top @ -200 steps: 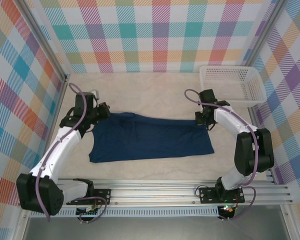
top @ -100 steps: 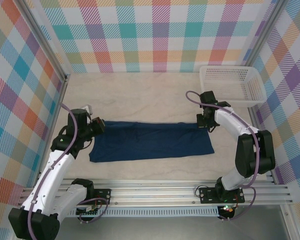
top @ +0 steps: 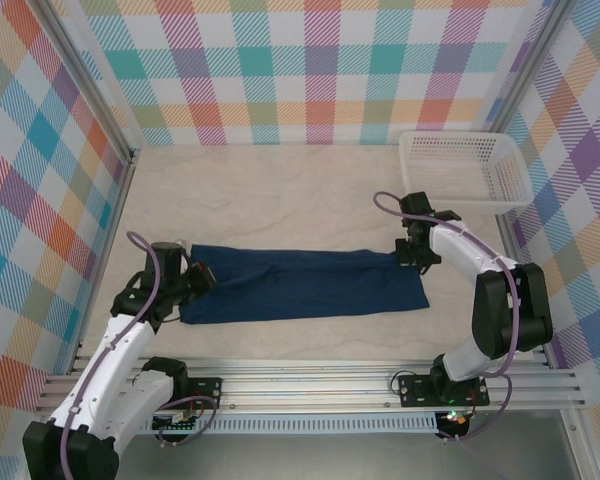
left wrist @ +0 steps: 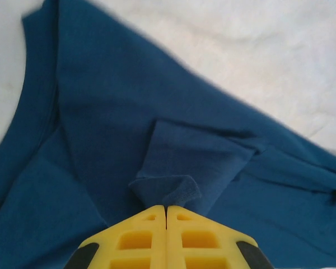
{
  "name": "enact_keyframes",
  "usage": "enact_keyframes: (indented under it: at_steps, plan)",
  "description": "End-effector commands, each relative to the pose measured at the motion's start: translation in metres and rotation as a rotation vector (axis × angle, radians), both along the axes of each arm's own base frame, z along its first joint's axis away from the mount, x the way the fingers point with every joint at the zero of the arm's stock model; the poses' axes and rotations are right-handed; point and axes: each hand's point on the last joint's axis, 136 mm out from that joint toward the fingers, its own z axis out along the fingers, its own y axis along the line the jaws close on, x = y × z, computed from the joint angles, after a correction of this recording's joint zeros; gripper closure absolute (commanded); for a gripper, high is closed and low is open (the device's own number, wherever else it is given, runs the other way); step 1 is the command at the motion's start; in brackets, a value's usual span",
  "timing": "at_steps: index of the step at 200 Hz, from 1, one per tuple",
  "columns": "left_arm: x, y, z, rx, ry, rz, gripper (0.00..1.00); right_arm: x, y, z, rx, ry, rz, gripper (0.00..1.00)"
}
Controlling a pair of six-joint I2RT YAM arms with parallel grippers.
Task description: Fold the inside-out t-shirt
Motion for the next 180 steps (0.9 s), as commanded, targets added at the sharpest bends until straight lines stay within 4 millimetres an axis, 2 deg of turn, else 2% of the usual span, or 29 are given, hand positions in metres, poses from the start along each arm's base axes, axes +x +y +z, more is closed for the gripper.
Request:
enact_keyframes:
  at_steps: [1,22,43,64,79,102,119,161,180]
  plan:
    - [-0.012,-0.009,-0.013,-0.078,0.05,0.019,1.0,-0.011,-0.006,-0.004,-0.013,0.025,-0.046,0.84]
    - [-0.024,-0.012,-0.022,-0.113,0.082,0.022,1.0,-0.006,0.007,0.01,0.068,-0.038,-0.035,0.72]
    - [-0.035,-0.014,-0.031,-0.141,0.107,0.03,1.0,0.003,0.036,0.032,0.229,-0.144,0.025,0.61]
    - [-0.038,-0.016,-0.034,-0.175,0.115,0.048,1.0,0.012,0.064,0.038,0.369,-0.195,0.066,0.56]
    - [-0.037,-0.014,-0.03,-0.17,0.106,0.056,1.0,0.016,0.066,0.026,0.364,-0.157,0.05,0.55]
    - [-0.031,-0.014,-0.012,-0.167,0.063,0.05,1.0,0.019,0.053,-0.004,0.265,-0.051,0.006,0.57]
    - [-0.029,-0.015,-0.002,-0.158,0.053,0.033,1.0,0.017,0.048,-0.016,0.226,0.004,-0.004,0.58]
    - [-0.033,-0.014,0.017,-0.143,0.041,0.017,1.0,-0.019,0.054,-0.022,0.303,0.099,-0.055,0.64]
    - [-0.035,-0.014,0.019,-0.147,0.043,0.015,1.0,-0.032,0.051,-0.032,0.298,0.139,-0.09,0.65]
